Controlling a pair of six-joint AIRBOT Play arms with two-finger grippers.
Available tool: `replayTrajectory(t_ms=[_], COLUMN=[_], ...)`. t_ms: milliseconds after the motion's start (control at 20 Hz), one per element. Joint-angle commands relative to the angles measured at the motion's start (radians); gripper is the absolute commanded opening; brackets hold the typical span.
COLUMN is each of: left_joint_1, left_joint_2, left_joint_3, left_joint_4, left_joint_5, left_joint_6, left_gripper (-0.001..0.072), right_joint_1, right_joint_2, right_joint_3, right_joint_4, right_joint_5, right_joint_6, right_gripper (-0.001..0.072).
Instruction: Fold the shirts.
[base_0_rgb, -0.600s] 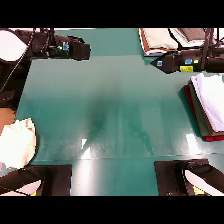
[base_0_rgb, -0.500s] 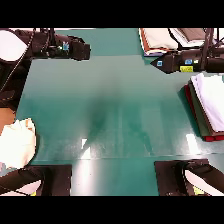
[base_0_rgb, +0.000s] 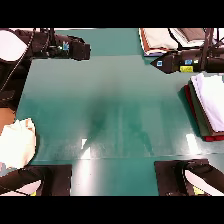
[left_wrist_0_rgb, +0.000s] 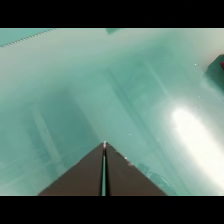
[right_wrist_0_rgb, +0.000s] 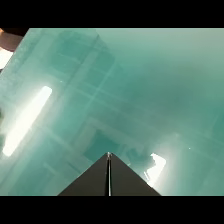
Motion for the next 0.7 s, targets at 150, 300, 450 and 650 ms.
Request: replayTrajectory(t_ms=[150,300,450,650], left_joint_1=[0.015,0.132,0.325,0.577], left_joint_2=[0.016,0.105,0.284,0.456], left_joint_3=[0.01,-0.016,-0.174,-0.483], left_joint_4=[0.064,0.162,0.244,0.466], left_joint_5=[-0.057,-0.323,-0.42,-0.546], left_joint_6=[0.0,0.001,0.053,0.053], left_gripper=[0.0024,0.0023,0.0024,0.0026], right_joint_1=[0.0,-0.001,-0.001,-0.001], right_joint_2=[0.0,0.0,0.0,0.0], right_joint_3=[0.001,0.0,0.0,0.0], right_joint_4=[-0.001,-0.002,-0.002,-0.002], right_joint_5=[0.051,0.051,0.056,0.055], right_joint_6=[0.0,0.0,0.0,-0.003], right_gripper=[0.0019,0.0019,0.0019,0.0019])
